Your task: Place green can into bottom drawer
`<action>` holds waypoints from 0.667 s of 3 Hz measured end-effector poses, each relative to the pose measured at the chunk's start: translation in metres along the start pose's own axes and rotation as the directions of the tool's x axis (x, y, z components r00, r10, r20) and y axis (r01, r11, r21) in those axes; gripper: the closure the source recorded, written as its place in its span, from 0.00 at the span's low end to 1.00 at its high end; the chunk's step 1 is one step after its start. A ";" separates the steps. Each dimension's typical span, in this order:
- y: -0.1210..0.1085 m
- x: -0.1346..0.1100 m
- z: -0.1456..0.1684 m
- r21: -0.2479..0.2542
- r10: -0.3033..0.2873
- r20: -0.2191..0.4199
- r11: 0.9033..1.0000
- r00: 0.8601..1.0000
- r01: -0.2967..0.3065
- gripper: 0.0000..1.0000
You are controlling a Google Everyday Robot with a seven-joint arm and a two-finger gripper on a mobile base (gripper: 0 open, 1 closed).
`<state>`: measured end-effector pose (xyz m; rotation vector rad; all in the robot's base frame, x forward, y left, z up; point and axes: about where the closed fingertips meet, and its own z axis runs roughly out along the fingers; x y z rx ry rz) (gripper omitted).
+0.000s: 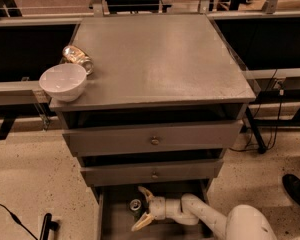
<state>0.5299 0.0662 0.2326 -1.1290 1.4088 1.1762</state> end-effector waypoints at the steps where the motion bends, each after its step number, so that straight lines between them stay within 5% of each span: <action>1: 0.000 0.000 0.000 0.000 0.000 0.000 1.000 1.000 0.000 0.00; 2: 0.008 -0.001 -0.009 -0.011 -0.019 -0.024 1.000 1.000 0.019 0.00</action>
Offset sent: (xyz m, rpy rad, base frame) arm -0.0192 -0.0265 0.0062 -0.0660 -0.0408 0.0301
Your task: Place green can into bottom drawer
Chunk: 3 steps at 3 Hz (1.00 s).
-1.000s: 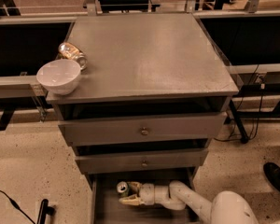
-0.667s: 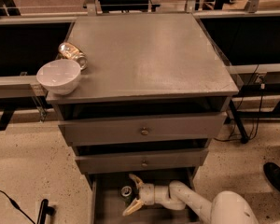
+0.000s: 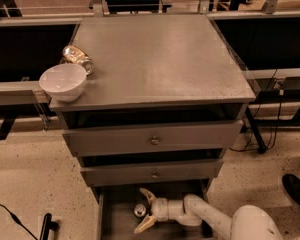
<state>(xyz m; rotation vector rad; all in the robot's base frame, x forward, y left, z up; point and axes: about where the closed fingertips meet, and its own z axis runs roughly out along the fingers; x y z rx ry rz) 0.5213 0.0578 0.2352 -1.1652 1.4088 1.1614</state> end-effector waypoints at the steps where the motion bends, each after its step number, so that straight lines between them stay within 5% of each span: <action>1: 0.026 0.018 -0.040 0.033 -0.043 -0.063 0.998 0.997 0.045 0.00; 2: 0.035 0.022 -0.067 0.083 -0.026 -0.053 0.996 0.998 0.030 0.00; 3: 0.035 0.021 -0.062 0.074 -0.028 -0.054 0.997 0.998 0.032 0.00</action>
Offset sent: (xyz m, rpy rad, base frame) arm -0.0291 -0.0359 -0.0099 -0.0670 -0.0402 -0.0192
